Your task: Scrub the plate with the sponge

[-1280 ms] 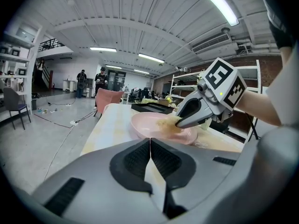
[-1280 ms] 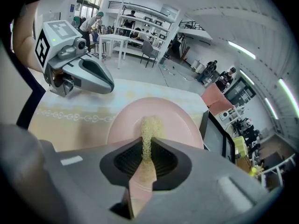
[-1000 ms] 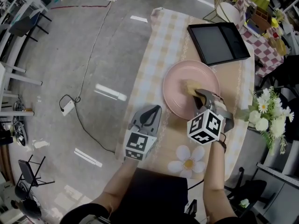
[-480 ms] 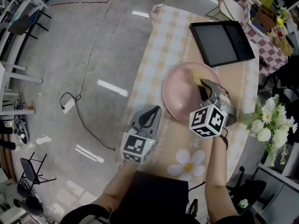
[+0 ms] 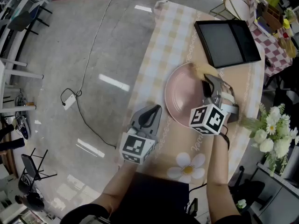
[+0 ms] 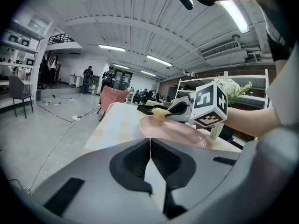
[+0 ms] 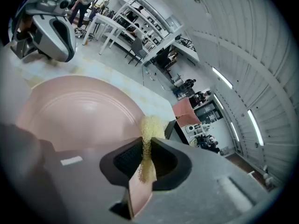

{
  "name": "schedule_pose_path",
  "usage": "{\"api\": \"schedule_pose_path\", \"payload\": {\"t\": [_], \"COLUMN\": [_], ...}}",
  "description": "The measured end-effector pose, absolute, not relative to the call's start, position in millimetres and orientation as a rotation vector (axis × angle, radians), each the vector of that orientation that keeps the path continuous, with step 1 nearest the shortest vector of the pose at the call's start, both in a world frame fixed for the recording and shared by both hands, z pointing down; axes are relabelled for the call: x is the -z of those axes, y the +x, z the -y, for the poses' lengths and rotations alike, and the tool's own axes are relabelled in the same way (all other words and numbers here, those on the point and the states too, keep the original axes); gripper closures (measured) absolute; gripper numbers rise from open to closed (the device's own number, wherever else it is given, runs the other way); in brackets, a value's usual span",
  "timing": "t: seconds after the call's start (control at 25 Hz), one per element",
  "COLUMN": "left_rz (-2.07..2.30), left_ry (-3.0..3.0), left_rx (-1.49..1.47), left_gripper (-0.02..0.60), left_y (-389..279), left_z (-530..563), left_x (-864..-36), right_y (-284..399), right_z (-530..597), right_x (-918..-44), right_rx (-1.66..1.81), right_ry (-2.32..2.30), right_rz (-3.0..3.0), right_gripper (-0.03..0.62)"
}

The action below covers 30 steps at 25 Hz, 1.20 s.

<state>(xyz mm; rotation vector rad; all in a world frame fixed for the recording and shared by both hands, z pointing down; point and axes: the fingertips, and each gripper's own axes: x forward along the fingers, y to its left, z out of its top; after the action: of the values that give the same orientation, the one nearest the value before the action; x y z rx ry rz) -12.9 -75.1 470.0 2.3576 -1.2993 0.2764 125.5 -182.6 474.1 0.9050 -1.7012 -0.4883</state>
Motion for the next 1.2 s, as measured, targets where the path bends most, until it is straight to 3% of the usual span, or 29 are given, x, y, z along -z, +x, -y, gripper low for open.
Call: {"api": "schedule_pose_path", "payload": {"t": [1.2], "left_rz": [1.3], "left_ry": [2.389], "left_rx": [-0.338], "left_gripper": [0.569], "left_y": [-7], "left_z": [81], "left_x": [-476], "right_y": [124], "right_z": [168], "right_x": [-520], "right_rx": [0.352], "right_ry": [0.74], "right_rz": [1.677], "right_gripper": [0.546]}}
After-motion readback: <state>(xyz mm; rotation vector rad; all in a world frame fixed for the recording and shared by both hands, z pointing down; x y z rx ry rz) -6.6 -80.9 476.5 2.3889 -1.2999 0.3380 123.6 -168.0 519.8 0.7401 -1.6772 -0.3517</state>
